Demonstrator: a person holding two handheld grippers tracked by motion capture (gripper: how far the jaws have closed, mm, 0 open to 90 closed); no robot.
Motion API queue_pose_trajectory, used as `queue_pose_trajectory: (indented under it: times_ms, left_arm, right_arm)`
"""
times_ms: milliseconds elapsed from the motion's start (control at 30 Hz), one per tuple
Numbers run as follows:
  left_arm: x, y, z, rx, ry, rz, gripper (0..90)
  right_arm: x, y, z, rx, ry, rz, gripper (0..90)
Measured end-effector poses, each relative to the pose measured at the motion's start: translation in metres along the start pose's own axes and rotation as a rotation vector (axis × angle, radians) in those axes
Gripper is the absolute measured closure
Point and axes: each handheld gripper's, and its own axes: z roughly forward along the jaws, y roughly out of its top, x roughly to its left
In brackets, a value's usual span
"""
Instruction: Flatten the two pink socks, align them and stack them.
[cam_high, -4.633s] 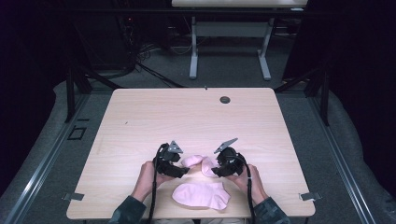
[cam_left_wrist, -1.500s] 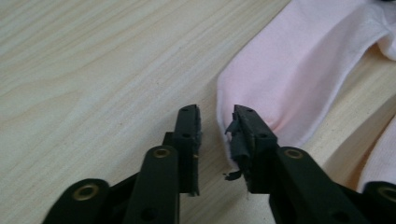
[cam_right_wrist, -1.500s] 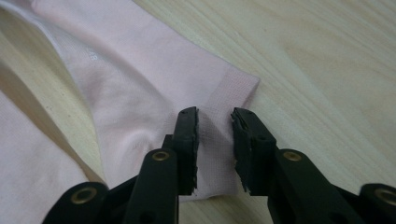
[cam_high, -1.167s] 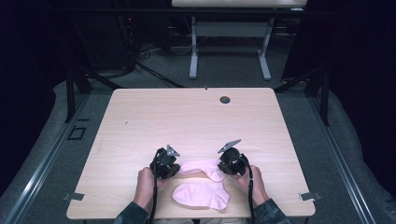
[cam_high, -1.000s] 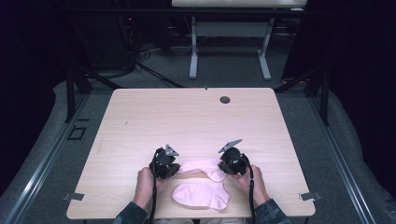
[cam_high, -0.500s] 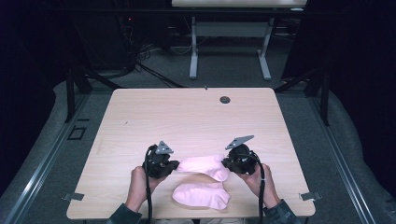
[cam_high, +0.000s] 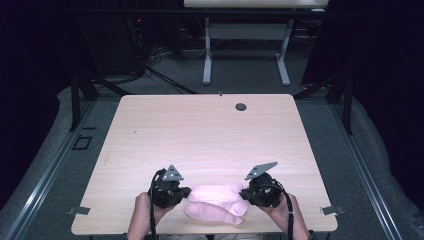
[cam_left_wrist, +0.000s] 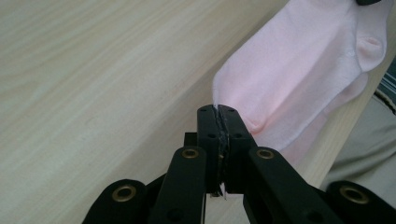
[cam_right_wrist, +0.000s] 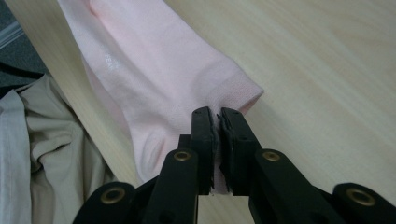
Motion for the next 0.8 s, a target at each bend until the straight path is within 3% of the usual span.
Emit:
queue_pose_trajectory:
  times_ms: [167, 333, 433, 567, 800]
  left_arm:
    - [0.001, -0.012, 0.01, 0.045, -0.003, -0.013, 88.5]
    - [-0.002, -0.023, 0.024, 0.09, -0.001, -0.006, 88.5]
    - [-0.003, -0.027, 0.028, 0.095, -0.002, -0.005, 88.4]
    - [-0.005, -0.03, 0.029, 0.093, 0.011, 0.003, 87.3]
    - [-0.008, -0.034, 0.03, 0.094, 0.011, 0.013, 80.4]
  right_arm:
    - [0.004, -0.012, 0.015, 0.013, 0.048, 0.016, 83.4]
    - [0.005, -0.023, 0.036, 0.059, 0.059, 0.041, 83.0]
    - [0.004, -0.027, 0.044, 0.07, 0.024, 0.032, 82.7]
    - [0.005, -0.027, 0.047, 0.07, 0.013, 0.007, 81.5]
    - [0.003, -0.023, 0.05, 0.062, -0.035, -0.032, 77.4]
